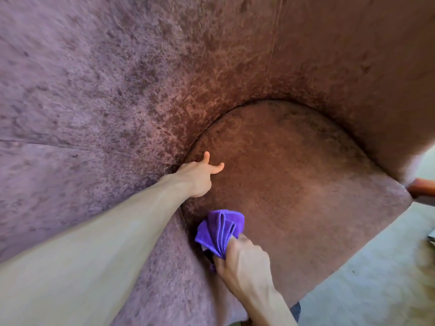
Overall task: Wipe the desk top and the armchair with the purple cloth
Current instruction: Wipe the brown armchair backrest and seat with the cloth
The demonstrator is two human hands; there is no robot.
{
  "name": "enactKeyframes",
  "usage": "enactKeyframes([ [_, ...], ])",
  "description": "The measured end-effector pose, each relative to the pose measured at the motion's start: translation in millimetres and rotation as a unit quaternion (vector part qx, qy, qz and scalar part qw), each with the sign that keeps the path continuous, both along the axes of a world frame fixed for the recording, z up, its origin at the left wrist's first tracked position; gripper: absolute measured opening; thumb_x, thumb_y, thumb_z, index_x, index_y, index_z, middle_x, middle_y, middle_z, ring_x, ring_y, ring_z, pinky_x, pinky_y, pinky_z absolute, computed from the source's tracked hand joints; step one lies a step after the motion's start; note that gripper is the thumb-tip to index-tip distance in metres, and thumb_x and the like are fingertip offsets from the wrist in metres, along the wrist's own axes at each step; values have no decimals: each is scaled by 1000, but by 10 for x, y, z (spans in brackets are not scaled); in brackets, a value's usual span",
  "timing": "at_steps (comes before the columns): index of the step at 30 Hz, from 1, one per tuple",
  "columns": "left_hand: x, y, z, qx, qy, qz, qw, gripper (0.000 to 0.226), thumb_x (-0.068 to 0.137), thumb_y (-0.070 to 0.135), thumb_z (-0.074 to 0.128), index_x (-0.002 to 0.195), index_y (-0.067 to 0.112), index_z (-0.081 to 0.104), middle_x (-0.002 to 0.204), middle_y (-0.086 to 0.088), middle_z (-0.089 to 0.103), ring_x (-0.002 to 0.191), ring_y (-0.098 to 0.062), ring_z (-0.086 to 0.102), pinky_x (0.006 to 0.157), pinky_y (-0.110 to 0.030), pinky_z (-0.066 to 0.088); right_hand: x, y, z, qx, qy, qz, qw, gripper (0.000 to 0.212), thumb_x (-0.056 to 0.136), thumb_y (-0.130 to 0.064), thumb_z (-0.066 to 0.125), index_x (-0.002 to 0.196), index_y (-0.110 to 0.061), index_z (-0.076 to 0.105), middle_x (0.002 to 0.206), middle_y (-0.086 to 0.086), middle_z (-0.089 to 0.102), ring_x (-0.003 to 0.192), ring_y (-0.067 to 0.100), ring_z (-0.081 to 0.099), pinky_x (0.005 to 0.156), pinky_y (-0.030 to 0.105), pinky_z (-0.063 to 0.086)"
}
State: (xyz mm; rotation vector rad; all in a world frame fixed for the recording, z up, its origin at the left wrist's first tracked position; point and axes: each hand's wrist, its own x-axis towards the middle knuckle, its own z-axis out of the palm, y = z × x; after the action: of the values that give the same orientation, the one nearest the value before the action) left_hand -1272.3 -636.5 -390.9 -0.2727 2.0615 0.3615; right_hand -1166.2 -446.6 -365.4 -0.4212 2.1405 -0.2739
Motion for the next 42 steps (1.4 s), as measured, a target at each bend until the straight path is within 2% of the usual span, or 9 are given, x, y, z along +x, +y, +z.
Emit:
enactKeyframes([
  [5, 21, -8, -15, -10, 1, -15, 1000, 86, 91, -1, 38, 157, 50, 17, 170, -1, -10, 148, -34, 34, 120, -39, 28, -208, -311, -198, 15, 6, 2, 1000, 65, 89, -40, 56, 147, -41, 27, 114, 5, 58, 99, 35, 67, 76, 38, 48],
  [9, 46, -3, -44, -11, -7, -11, 1000, 91, 91, -5, 37, 156, 54, 14, 170, 1, -13, 149, -36, 30, 121, -43, 28, -6, 13, -122, 82, -38, 52, 995, 30, 91, -37, 52, 117, -24, 56, 115, 6, 66, 107, 32, 67, 83, 34, 49],
  [15, 72, 20, -68, -16, -8, -12, 1000, 93, 90, -6, 37, 156, 54, 12, 170, -1, -14, 148, -36, 31, 119, -45, 32, 19, 197, 186, 45, -53, 57, 996, 31, 89, -46, 48, 105, -21, 55, 110, 8, 67, 104, 36, 66, 81, 37, 50],
  [19, 55, 33, -71, -21, 0, -12, 1000, 88, 91, -2, 37, 157, 52, 14, 170, -2, -12, 149, -37, 31, 121, -44, 28, -97, -167, 62, -38, -12, 60, 997, 36, 88, -39, 53, 121, -27, 50, 114, 8, 61, 102, 39, 65, 82, 41, 51],
  [23, 58, 4, -31, -15, -1, -19, 1000, 87, 92, -2, 35, 156, 52, 15, 170, 1, -13, 150, -35, 29, 121, -42, 26, -55, -355, -137, 11, -39, 169, 985, 48, 96, -20, 48, 141, -35, 43, 124, 11, 64, 114, 35, 64, 88, 38, 49],
  [30, 51, -5, -43, -4, -21, -9, 1000, 94, 90, -9, 33, 156, 55, 12, 169, 3, -17, 150, -38, 26, 121, -47, 30, 23, 344, -5, 101, -120, 248, 956, 33, 92, -25, 57, 125, -28, 58, 127, 6, 65, 119, 29, 63, 94, 34, 48],
  [37, 19, 6, -61, -4, -27, -6, 1000, 90, 92, -6, 34, 156, 54, 13, 169, 2, -16, 152, -38, 23, 123, -46, 26, -160, 215, 27, 38, -158, 55, 985, 29, 81, -42, 51, 80, -14, 45, 102, 18, 67, 85, 35, 61, 73, 35, 44],
  [39, 14, -1, -54, -3, -29, -2, 1000, 90, 92, -5, 34, 156, 54, 15, 170, 4, -15, 153, -36, 22, 124, -45, 24, -134, -110, -59, -7, -146, 61, 987, 18, 85, -34, 56, 92, -19, 48, 109, 17, 63, 94, 36, 63, 78, 37, 47],
  [42, 11, 5, -65, -8, -21, -3, 1000, 86, 93, -1, 36, 156, 54, 17, 170, 3, -14, 153, -34, 24, 124, -43, 23, -192, -542, -179, 33, -165, 150, 974, 64, 89, -16, 64, 144, -36, 38, 132, 14, 58, 122, 36, 59, 96, 40, 48],
])
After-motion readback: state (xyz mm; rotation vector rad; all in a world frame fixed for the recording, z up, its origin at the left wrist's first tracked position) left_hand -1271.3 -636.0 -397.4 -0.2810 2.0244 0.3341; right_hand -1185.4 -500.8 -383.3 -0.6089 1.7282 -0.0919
